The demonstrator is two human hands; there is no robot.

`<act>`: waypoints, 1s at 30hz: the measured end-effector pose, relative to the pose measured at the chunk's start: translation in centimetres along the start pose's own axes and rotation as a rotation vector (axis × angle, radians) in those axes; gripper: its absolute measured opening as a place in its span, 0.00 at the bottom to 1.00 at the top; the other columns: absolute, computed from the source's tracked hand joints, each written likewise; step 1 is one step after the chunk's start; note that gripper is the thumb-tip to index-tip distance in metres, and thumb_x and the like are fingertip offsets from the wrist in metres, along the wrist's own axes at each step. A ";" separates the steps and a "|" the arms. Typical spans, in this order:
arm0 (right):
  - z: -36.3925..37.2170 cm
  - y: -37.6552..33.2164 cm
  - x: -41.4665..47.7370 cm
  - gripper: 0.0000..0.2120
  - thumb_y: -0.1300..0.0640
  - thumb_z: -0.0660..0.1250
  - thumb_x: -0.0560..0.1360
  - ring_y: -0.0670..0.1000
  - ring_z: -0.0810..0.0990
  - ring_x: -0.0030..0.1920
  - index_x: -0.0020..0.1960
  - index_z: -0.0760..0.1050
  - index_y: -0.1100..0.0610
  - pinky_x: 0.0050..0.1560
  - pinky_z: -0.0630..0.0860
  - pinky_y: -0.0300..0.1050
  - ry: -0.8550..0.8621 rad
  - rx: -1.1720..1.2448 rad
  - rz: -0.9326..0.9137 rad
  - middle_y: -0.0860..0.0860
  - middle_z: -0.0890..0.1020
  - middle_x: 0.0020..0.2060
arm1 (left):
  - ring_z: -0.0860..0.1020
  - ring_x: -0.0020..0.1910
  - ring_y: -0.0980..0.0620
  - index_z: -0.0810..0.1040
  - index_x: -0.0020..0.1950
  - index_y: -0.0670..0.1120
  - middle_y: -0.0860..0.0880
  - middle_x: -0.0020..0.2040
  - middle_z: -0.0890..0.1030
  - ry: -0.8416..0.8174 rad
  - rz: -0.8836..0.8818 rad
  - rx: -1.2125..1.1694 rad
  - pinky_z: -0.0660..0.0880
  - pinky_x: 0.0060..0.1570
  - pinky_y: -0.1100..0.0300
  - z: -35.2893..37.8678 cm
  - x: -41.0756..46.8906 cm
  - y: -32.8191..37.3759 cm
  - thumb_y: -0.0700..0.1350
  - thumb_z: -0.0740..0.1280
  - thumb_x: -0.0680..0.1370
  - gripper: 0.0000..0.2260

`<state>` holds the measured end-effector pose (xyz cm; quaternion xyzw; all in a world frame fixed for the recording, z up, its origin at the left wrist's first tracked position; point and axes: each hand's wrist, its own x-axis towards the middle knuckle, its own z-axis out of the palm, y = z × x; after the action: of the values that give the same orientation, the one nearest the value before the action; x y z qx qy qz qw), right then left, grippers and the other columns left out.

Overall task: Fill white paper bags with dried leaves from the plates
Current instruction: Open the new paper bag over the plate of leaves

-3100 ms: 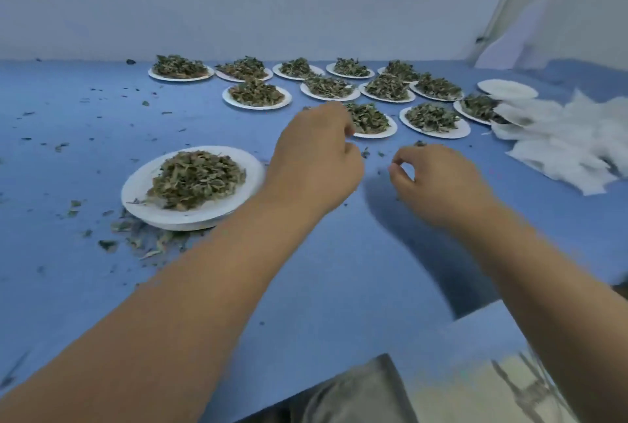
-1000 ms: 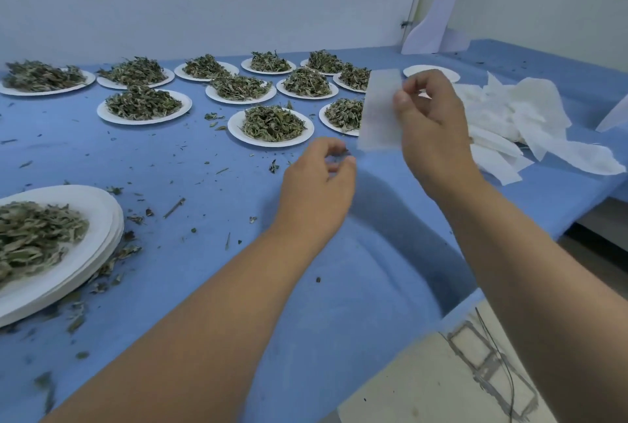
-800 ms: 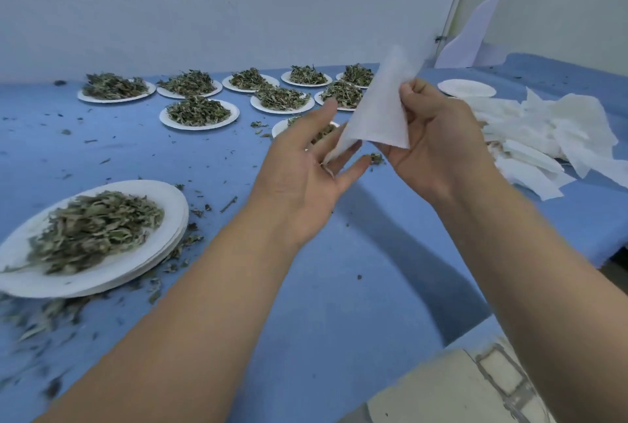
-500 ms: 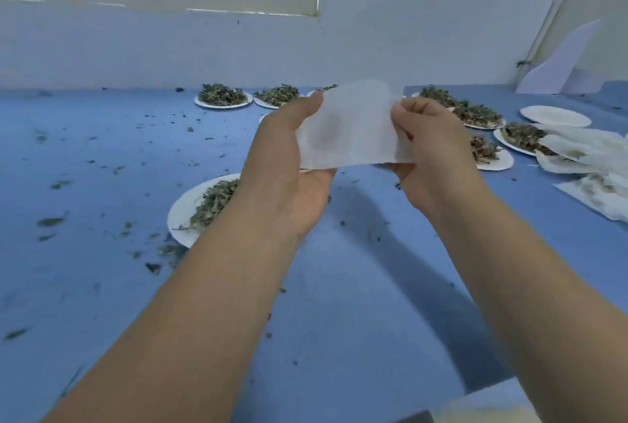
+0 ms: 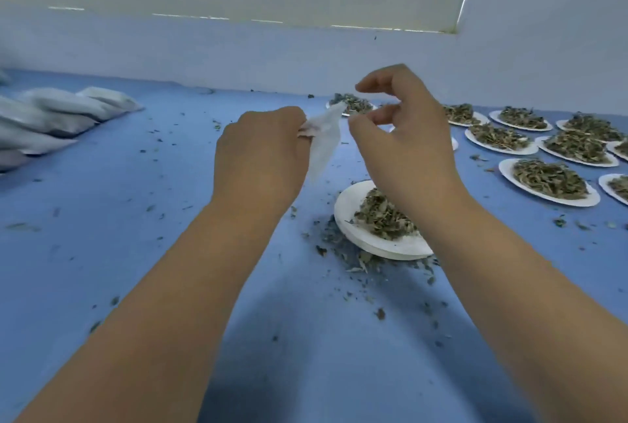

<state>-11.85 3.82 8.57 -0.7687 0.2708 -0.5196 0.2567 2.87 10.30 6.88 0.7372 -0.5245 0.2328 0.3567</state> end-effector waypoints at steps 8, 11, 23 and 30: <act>4.4 -0.7 0.5 0.12 0.64 0.70 0.74 0.45 0.78 0.38 0.53 0.82 0.52 0.41 0.68 0.30 -0.177 -0.208 -0.357 0.46 0.78 0.58 | 0.70 0.27 0.49 0.65 0.32 0.48 0.50 0.27 0.69 -0.009 0.025 0.170 0.56 0.27 0.58 -1.4 1.1 -4.2 0.59 0.62 0.79 0.21; 5.4 0.3 0.3 0.12 0.64 0.69 0.75 0.49 0.77 0.38 0.53 0.83 0.50 0.41 0.74 0.44 -0.222 -0.302 -0.441 0.47 0.78 0.58 | 0.71 0.29 0.51 0.67 0.32 0.49 0.51 0.27 0.71 -0.042 0.010 0.080 0.58 0.28 0.59 -1.1 1.3 -4.9 0.55 0.67 0.76 0.17; 5.4 1.8 -0.5 0.07 0.64 0.69 0.76 0.46 0.83 0.34 0.46 0.82 0.54 0.42 0.75 0.33 -0.255 -0.055 -0.110 0.44 0.84 0.40 | 0.53 0.78 0.56 0.63 0.74 0.61 0.52 0.78 0.62 -0.521 -0.038 -0.236 0.56 0.75 0.45 0.0 1.1 -4.9 0.49 0.67 0.68 0.35; 4.4 2.4 -0.2 0.07 0.64 0.66 0.77 0.37 0.81 0.37 0.43 0.76 0.54 0.38 0.71 0.31 -0.345 0.049 0.031 0.44 0.83 0.40 | 0.51 0.79 0.60 0.53 0.81 0.59 0.59 0.80 0.59 -0.591 0.054 -0.334 0.51 0.78 0.53 1.8 0.4 -5.6 0.49 0.70 0.76 0.38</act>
<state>-8.15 2.70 5.40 -0.8357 0.2215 -0.3823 0.3261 8.25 9.77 4.39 0.6901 -0.6554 -0.0708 0.2987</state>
